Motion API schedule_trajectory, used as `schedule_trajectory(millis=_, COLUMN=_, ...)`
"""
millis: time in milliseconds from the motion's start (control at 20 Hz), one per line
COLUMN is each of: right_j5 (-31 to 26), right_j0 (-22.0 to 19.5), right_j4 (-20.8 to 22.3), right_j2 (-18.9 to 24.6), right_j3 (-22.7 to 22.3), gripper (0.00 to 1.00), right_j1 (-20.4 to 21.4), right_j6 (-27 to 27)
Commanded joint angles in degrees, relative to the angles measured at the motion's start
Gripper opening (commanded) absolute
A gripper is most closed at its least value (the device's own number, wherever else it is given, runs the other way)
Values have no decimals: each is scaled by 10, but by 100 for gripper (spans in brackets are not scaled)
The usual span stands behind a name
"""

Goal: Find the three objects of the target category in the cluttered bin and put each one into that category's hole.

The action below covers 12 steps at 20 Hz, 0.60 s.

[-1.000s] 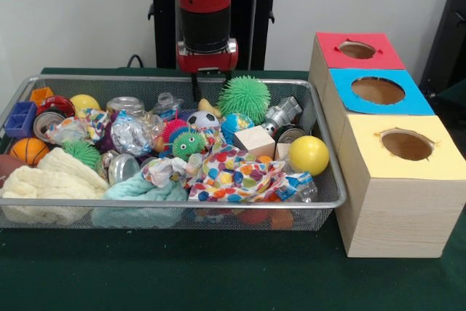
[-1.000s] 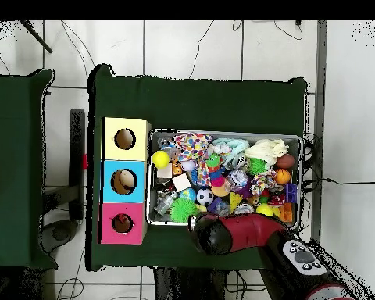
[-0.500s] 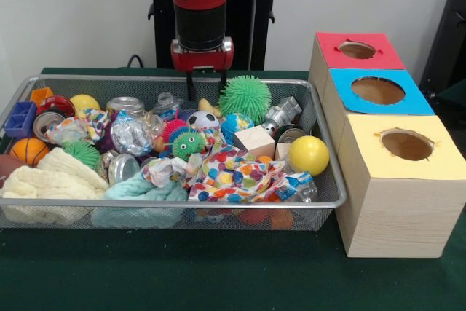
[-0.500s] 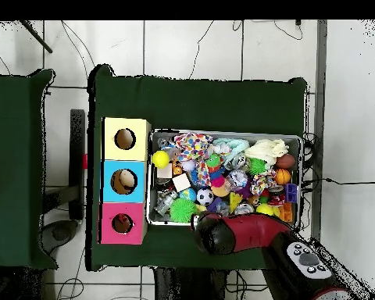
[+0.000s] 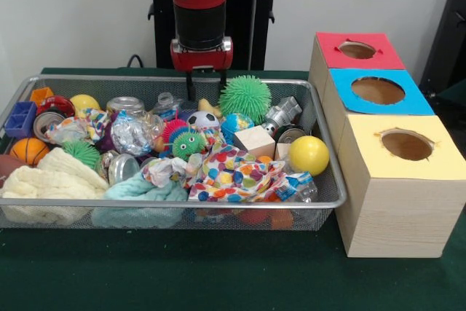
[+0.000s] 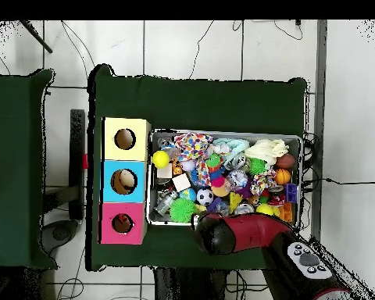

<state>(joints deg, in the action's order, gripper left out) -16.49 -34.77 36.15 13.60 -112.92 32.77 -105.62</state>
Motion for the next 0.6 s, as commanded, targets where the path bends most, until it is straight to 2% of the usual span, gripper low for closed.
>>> schedule_trajectory(millis=50, right_j5=-32, right_j0=-3, right_j4=-10, right_j2=52, right_j3=73, gripper=100, right_j1=-27, right_j6=10)
schedule_trajectory(millis=600, right_j5=-50, right_j0=-11, right_j4=-10, right_j2=77, right_j3=112, gripper=100, right_j1=-54, right_j6=37)
